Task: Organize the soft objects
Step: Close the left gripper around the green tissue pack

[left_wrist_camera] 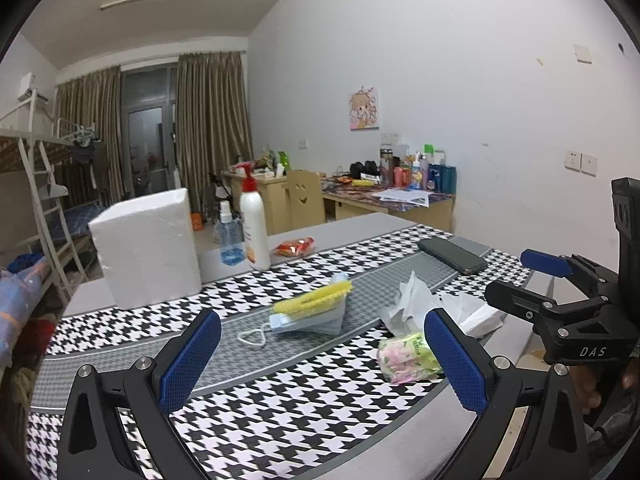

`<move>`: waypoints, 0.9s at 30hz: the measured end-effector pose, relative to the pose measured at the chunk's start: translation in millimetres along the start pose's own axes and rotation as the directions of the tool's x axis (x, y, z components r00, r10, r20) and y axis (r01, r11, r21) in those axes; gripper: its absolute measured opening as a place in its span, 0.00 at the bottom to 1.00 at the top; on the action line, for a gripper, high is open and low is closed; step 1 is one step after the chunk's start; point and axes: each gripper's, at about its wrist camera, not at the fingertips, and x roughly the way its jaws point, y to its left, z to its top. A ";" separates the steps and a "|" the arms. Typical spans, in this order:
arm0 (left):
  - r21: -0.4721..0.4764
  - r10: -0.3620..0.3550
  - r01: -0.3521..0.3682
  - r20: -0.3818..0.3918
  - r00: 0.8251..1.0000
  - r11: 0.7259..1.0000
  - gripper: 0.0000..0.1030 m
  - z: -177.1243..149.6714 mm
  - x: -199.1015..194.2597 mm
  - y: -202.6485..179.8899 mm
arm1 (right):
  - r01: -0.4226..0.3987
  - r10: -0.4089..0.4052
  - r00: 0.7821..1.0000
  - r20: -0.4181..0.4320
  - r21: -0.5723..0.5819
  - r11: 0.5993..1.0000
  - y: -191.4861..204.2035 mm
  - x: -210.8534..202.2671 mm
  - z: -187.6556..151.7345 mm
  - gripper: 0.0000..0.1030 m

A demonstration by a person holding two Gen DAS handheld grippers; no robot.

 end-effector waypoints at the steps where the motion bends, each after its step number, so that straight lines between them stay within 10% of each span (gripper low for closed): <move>1: -0.002 -0.008 0.008 -0.010 1.000 1.000 0.99 -1.1 2.8 -1.2 | 0.003 -0.003 1.000 -0.003 -0.002 1.000 -0.2 0.5 -1.0 0.97; 27: 0.003 -0.161 0.164 -0.189 0.969 0.986 0.99 -11.4 64.0 -40.2 | 0.055 -0.052 0.995 -0.080 0.039 0.998 -34.7 10.2 -13.3 0.97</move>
